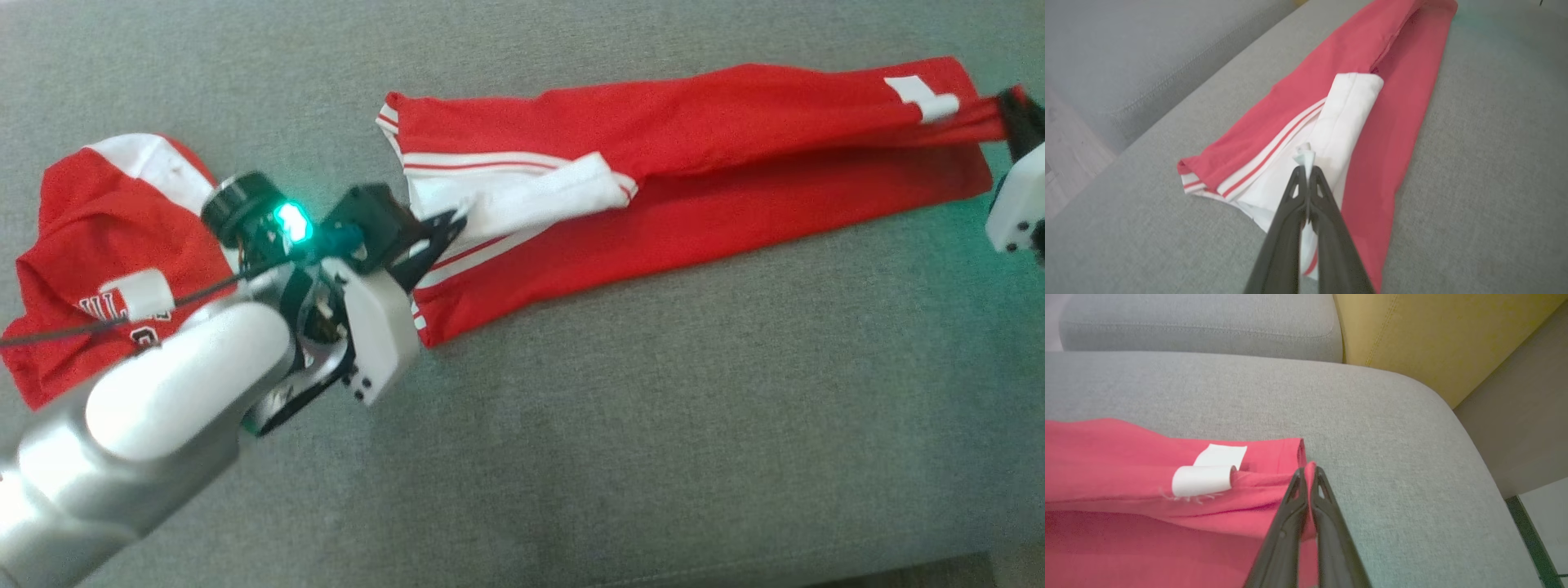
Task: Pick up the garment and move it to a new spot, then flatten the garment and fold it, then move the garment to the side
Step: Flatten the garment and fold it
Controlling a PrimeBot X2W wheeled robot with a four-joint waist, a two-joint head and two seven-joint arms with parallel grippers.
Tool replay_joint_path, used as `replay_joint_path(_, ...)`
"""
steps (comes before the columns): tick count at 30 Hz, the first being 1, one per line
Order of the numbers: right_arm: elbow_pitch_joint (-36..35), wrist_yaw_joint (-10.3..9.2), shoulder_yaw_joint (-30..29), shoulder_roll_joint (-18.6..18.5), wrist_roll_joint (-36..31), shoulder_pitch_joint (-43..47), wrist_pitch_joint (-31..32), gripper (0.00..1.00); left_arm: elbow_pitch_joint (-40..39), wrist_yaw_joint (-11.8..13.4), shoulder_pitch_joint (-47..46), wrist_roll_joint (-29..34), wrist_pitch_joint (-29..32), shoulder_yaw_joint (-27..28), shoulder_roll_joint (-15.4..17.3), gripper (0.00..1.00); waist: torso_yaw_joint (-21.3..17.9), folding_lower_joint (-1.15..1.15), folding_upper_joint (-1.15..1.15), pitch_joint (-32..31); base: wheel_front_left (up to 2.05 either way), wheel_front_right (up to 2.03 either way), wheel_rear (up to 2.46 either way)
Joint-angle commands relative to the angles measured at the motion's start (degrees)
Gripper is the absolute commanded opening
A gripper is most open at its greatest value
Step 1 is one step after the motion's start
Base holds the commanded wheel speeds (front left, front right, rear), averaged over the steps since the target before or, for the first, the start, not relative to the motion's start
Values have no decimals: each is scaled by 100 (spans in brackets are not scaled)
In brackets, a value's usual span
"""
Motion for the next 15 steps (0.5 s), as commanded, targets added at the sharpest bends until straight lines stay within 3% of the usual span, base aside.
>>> replay_joint_path(1,-226,-4,169,-241,67,143,140,0,-270,92,-96,-35,157,178,289,0,-28,2,0,-18,0,0,0)
replay_joint_path(15,-277,-4,486,-535,25,299,547,0,-464,235,61,-202,538,94,532,0,-98,2,0,131,0,0,0)
